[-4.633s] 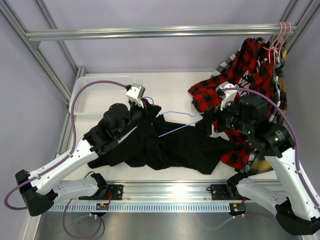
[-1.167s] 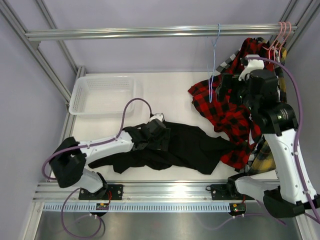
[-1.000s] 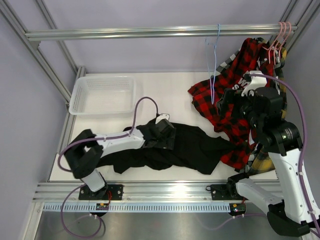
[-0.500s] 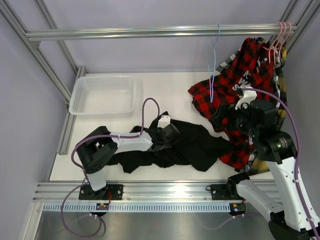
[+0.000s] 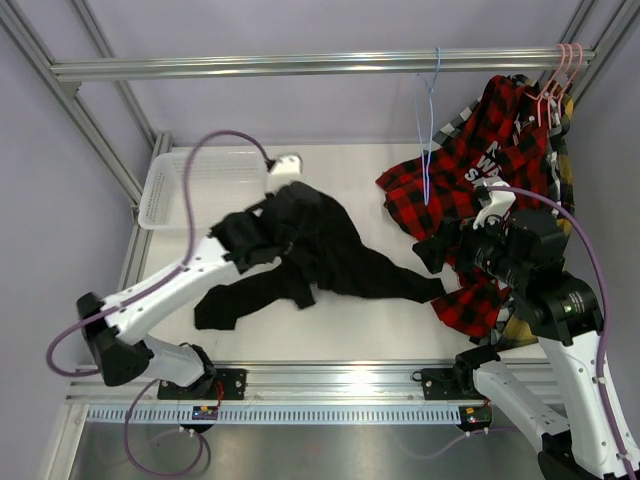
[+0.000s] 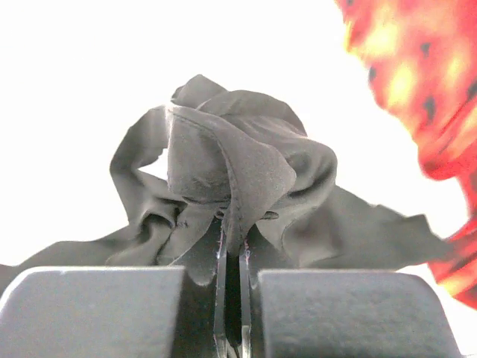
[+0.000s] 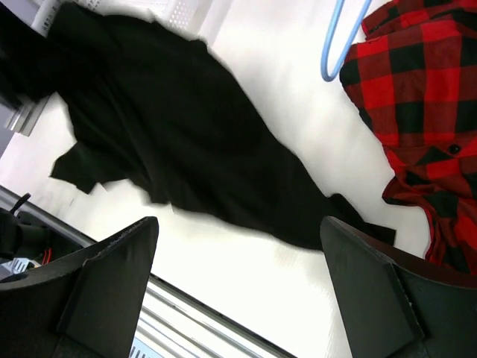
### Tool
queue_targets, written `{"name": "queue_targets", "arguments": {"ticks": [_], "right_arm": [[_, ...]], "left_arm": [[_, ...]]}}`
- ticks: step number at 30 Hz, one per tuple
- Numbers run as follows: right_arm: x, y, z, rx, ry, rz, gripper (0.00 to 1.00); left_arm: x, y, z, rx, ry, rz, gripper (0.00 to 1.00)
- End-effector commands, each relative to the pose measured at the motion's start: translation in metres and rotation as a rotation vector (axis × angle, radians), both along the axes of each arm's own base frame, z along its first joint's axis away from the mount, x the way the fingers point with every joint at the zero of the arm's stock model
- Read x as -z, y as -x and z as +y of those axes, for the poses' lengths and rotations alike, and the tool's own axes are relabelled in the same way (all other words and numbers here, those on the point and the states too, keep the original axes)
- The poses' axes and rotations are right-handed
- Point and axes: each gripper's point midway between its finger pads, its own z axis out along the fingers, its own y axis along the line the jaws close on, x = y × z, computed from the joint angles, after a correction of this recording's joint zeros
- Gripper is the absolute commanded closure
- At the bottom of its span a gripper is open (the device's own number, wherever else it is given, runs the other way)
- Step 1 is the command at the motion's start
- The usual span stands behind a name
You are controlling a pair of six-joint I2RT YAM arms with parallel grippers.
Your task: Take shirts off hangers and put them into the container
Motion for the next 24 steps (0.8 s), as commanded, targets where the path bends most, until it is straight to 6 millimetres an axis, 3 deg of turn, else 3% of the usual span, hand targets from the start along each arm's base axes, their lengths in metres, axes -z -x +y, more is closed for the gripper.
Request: {"name": "queue_targets", "arguments": {"ticks": [1, 4, 7, 9, 13, 14, 16, 17, 21, 23, 24], "right_arm": [[-0.021, 0.003, 0.007, -0.042, -0.037, -0.062, 0.01], [-0.021, 0.0, 0.007, -0.041, -0.03, -0.07, 0.01], [-0.021, -0.005, 0.006, -0.034, -0.018, -0.08, 0.01], [-0.025, -0.007, 0.006, -0.032, -0.016, -0.091, 0.0], [-0.024, -0.011, 0.004, -0.026, 0.003, -0.105, 0.01], [-0.023, -0.013, 0.003, -0.022, 0.006, -0.106, 0.01], [-0.02, -0.015, 0.004, -0.02, 0.007, -0.099, 0.01], [-0.016, -0.016, 0.005, -0.021, 0.006, -0.092, 0.01], [-0.006, -0.018, 0.006, -0.02, 0.003, -0.073, 0.01], [0.0, -0.018, 0.006, -0.019, 0.01, -0.056, 0.01], [0.002, -0.018, 0.006, -0.019, 0.012, -0.047, 0.0]], "left_arm": [[-0.085, -0.026, 0.074, -0.168, -0.02, -0.187, 1.0], [-0.143, -0.038, 0.116, -0.235, -0.007, -0.325, 1.0], [-0.173, -0.051, 0.156, -0.295, -0.049, -0.421, 1.0], [-0.179, -0.057, 0.171, -0.315, -0.046, -0.45, 1.0], [-0.164, -0.085, 0.217, -0.402, -0.049, -0.474, 1.0], [-0.142, -0.092, 0.222, -0.409, -0.059, -0.437, 1.0], [-0.12, -0.11, 0.234, -0.412, -0.045, -0.418, 1.0], [-0.092, -0.117, 0.236, -0.406, -0.059, -0.373, 1.0], [-0.043, -0.148, 0.244, -0.382, -0.092, -0.314, 1.0], [-0.031, -0.159, 0.247, -0.374, -0.117, -0.286, 1.0], [-0.047, -0.161, 0.246, -0.375, -0.113, -0.308, 1.0]]}}
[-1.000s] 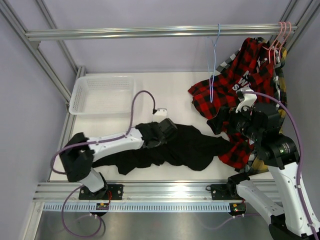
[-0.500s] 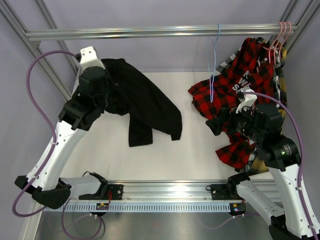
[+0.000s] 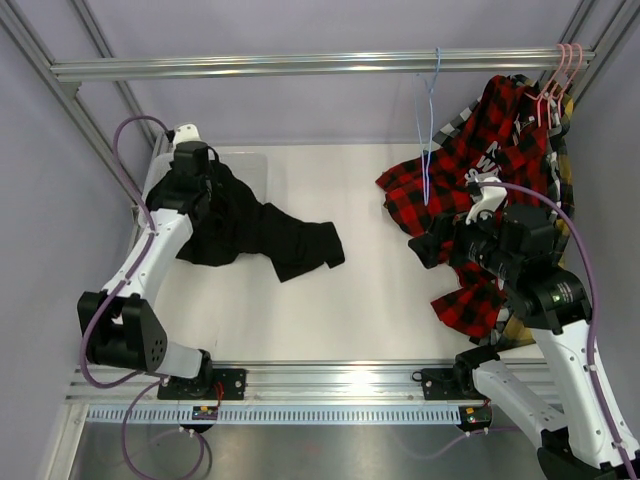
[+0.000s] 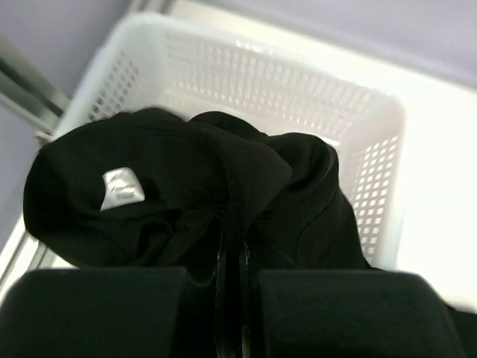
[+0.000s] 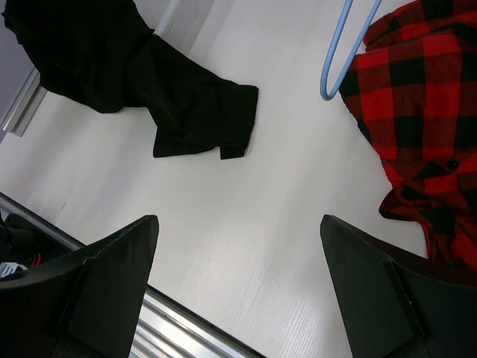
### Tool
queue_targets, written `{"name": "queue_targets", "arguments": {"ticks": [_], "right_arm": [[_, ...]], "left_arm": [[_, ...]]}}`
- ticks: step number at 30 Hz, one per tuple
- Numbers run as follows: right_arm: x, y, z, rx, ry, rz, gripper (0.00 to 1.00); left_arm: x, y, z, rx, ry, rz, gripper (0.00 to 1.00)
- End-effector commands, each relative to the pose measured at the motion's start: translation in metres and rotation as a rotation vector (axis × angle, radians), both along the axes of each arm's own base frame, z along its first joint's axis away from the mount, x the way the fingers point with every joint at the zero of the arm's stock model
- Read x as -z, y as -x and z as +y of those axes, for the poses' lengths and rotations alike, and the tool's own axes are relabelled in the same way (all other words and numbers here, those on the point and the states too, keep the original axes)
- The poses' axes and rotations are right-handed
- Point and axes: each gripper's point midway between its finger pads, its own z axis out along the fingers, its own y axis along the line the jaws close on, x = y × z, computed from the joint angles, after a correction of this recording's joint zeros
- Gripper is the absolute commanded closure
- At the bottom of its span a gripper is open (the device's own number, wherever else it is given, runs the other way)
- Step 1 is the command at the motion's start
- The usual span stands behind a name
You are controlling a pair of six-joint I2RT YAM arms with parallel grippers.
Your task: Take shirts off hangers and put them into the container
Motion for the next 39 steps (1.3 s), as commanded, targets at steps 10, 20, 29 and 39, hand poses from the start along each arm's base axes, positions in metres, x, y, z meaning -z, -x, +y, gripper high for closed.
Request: {"name": "queue_targets", "arguments": {"ticks": [10, 20, 29, 39], "right_arm": [[0.0, -0.01, -0.002, 0.014, 0.02, -0.017, 0.0], [0.007, -0.019, 0.003, -0.001, 0.033, 0.006, 0.01], [0.022, -0.014, 0.001, -0.005, 0.051, 0.043, 0.01], [0.019, -0.012, 0.004, -0.02, 0.038, 0.039, 0.01]], "left_arm": [[-0.178, -0.001, -0.021, 0.187, -0.057, -0.416, 1.0], [-0.113, -0.058, -0.021, 0.203, -0.065, -0.309, 1.0], [0.013, -0.064, 0.021, 0.024, 0.02, -0.069, 0.83], [-0.024, -0.012, -0.012, 0.017, 0.085, 0.031, 0.01]]}}
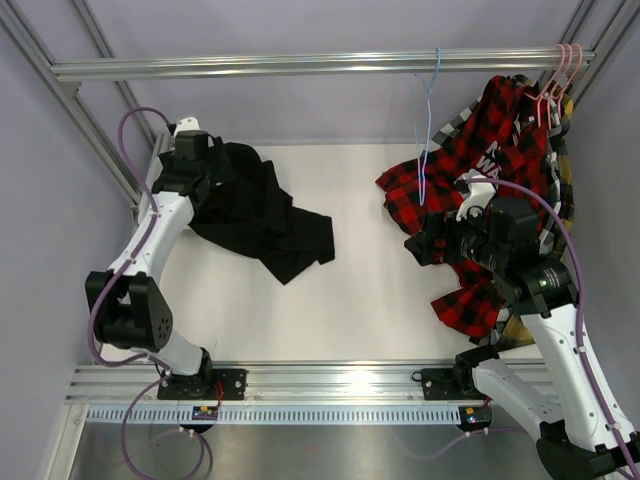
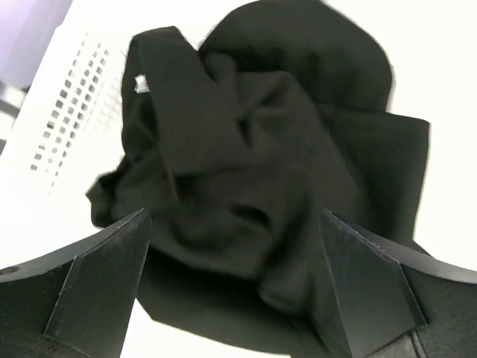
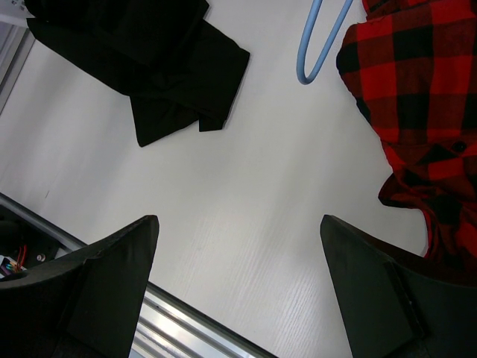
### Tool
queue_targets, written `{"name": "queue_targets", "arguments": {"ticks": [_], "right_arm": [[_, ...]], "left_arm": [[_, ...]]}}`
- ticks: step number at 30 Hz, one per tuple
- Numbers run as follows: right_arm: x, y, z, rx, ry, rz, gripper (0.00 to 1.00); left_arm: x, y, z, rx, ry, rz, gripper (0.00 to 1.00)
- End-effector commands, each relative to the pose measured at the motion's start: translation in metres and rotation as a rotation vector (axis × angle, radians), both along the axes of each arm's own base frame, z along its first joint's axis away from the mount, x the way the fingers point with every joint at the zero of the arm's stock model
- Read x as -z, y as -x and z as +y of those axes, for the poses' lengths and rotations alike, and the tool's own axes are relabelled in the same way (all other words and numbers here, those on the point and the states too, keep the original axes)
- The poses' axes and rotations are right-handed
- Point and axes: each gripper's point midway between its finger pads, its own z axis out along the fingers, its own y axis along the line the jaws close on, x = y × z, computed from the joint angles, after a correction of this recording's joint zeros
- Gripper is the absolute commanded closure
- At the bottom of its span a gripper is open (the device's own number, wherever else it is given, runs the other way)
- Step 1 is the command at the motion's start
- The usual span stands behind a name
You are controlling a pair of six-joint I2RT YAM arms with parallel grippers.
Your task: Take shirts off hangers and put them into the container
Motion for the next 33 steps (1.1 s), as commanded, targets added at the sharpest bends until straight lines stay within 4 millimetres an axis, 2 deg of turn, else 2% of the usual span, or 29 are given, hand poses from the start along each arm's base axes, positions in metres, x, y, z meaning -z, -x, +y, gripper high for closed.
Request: {"name": "queue_targets", "arguments": {"ticks": [1, 3, 4, 5, 6, 8, 9, 11, 13, 18, 20, 21, 23, 24, 26, 31, 33], "right_arm": [[-0.008, -0.001, 0.002, -0.018, -0.005, -0.039, 0.01], [-0.009, 0.0, 0.002, -0.02, -0.009, -0.043, 0.01], [-0.007, 0.0, 0.002, -0.018, -0.01, -0.037, 0.01], [-0.007, 0.0, 0.003, -0.02, -0.011, -0.038, 0.0], [-0.009, 0.002, 0.003, -0.021, -0.017, -0.042, 0.01], [-0.007, 0.003, 0.004, -0.025, -0.023, -0.039, 0.01], [-0.007, 0.005, 0.004, -0.028, -0.025, -0.04, 0.0], [-0.006, 0.007, 0.004, -0.03, -0.03, -0.037, 0.01], [-0.003, 0.011, 0.005, -0.039, -0.037, -0.029, 0.0], [-0.001, 0.017, 0.005, -0.044, -0.043, -0.026, 0.01], [-0.002, 0.02, 0.004, -0.045, -0.046, -0.029, 0.0], [0.0, 0.021, 0.004, -0.05, -0.043, -0.027, 0.01], [0.0, 0.023, 0.005, -0.061, -0.047, -0.026, 0.0], [0.002, 0.024, 0.006, -0.067, -0.044, -0.023, 0.01], [0.002, 0.027, 0.008, -0.086, -0.049, -0.023, 0.0], [0.005, 0.031, 0.011, -0.115, -0.048, -0.02, 0.01], [0.007, 0.032, 0.011, -0.13, -0.041, -0.016, 0.0]], "left_arm": [[-0.065, 0.031, -0.035, -0.018, 0.028, -0.091, 0.01], [-0.049, 0.055, -0.052, -0.019, 0.018, -0.005, 0.01], [-0.041, 0.066, -0.077, -0.011, 0.062, 0.012, 0.01], [-0.033, 0.076, -0.089, 0.001, 0.083, 0.036, 0.01], [-0.011, 0.093, -0.112, 0.047, 0.087, 0.095, 0.01], [0.006, 0.109, -0.133, 0.025, 0.148, 0.113, 0.01], [0.027, 0.123, -0.149, 0.047, 0.149, 0.15, 0.01], [0.045, 0.132, -0.167, 0.025, 0.207, 0.167, 0.01], [0.08, 0.136, -0.184, 0.0, 0.214, 0.23, 0.01], [0.111, 0.122, -0.193, -0.041, 0.214, 0.246, 0.01], [0.115, 0.112, -0.199, -0.048, 0.225, 0.227, 0.01], [0.127, 0.109, -0.2, -0.062, 0.209, 0.242, 0.01], [0.134, 0.102, -0.203, -0.078, 0.205, 0.239, 0.01], [0.144, 0.099, -0.203, -0.092, 0.192, 0.249, 0.01], [0.15, 0.094, -0.206, -0.099, 0.193, 0.247, 0.01], [0.176, 0.087, -0.206, -0.126, 0.163, 0.286, 0.01], [0.188, 0.089, -0.205, -0.131, 0.156, 0.311, 0.05]]}}
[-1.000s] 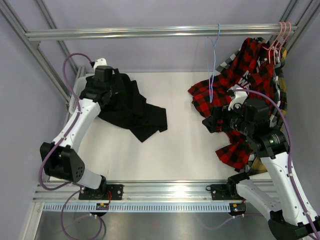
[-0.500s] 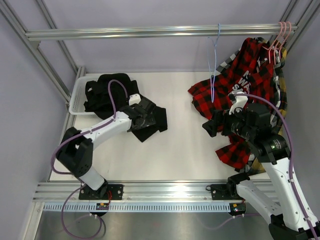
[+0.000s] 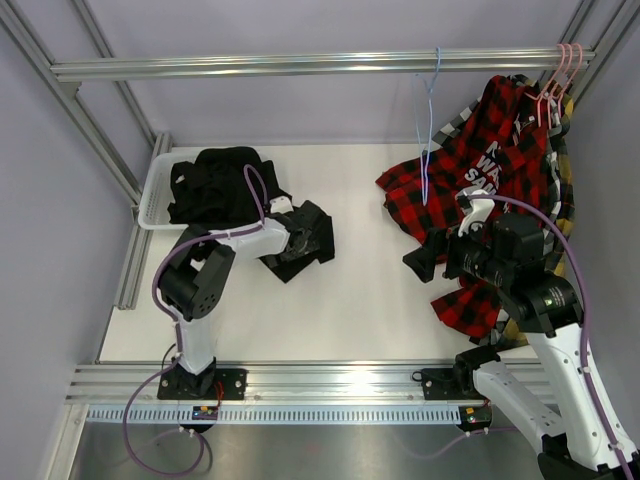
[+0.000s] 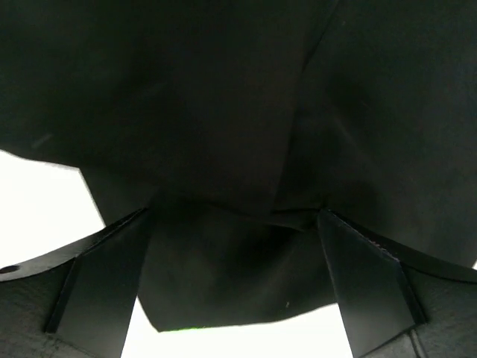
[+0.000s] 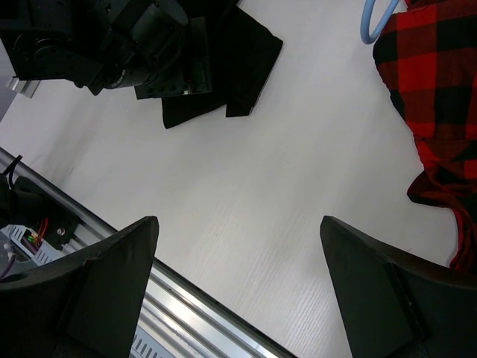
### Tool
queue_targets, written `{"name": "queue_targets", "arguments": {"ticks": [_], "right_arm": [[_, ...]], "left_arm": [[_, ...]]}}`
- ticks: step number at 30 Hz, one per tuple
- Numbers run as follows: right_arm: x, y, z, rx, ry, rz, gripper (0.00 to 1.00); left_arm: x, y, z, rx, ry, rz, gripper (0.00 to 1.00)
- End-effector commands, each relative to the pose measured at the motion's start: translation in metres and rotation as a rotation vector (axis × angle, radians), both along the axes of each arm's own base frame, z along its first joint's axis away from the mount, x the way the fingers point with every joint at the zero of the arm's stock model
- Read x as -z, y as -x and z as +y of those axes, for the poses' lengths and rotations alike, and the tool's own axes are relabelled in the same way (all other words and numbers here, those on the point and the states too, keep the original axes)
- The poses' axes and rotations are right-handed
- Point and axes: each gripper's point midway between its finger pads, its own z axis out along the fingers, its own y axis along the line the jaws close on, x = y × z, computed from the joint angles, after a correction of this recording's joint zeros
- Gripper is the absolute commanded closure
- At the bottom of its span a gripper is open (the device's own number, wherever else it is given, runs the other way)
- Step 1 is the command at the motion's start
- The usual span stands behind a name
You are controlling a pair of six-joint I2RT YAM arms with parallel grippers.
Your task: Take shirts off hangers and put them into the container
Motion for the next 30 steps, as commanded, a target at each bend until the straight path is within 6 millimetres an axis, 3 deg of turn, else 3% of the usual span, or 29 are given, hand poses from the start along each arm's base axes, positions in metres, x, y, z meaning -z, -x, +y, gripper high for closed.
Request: {"name": "queue_targets", "arguments": {"ticks": [1, 4, 5, 8, 9, 11, 13, 16, 20, 26, 28, 29, 30], "right_arm": [[0.001, 0.006, 0.004, -0.053, 0.006, -0.005, 0.01], [0.0, 0.006, 0.003, -0.055, 0.015, -0.012, 0.01], [0.0, 0.006, 0.003, -0.055, 0.016, -0.013, 0.01], [0.001, 0.005, 0.004, -0.058, 0.016, -0.008, 0.01], [0.002, 0.004, 0.005, -0.061, 0.015, -0.006, 0.01], [0.004, 0.003, 0.006, -0.066, 0.014, 0.004, 0.01], [0.005, 0.003, 0.007, -0.071, 0.014, 0.006, 0.0], [0.004, 0.004, 0.007, -0.071, 0.015, 0.008, 0.01], [0.002, 0.003, 0.008, -0.077, 0.015, 0.008, 0.01], [-0.005, 0.0, 0.01, -0.085, 0.012, 0.004, 0.01], [-0.007, -0.002, 0.01, -0.085, 0.014, -0.002, 0.01], [-0.008, -0.002, 0.01, -0.084, 0.013, -0.005, 0.01], [-0.01, -0.003, 0.01, -0.083, 0.014, -0.009, 0.01]], "left_arm": [[-0.004, -0.023, -0.003, -0.065, 0.021, -0.074, 0.09], [0.009, -0.014, 0.002, -0.071, 0.015, -0.043, 0.34], [0.011, -0.011, 0.003, -0.071, 0.016, -0.037, 0.49], [0.02, 0.0, 0.011, -0.067, 0.011, -0.017, 0.74], [0.018, 0.001, 0.012, -0.062, 0.014, -0.018, 0.9], [0.015, 0.005, 0.018, -0.054, 0.007, -0.017, 1.0], [0.002, 0.005, 0.021, -0.029, -0.002, -0.037, 1.0], [-0.044, 0.001, 0.025, 0.01, -0.009, -0.104, 1.0], [-0.125, -0.006, 0.047, 0.009, -0.079, -0.227, 1.0], [-0.26, -0.023, 0.1, -0.046, -0.13, -0.481, 1.0], [-0.294, -0.031, 0.126, -0.056, -0.172, -0.529, 1.0], [-0.324, -0.038, 0.133, -0.073, -0.163, -0.597, 1.0], [-0.336, -0.044, 0.151, -0.083, -0.208, -0.61, 1.0]]}}
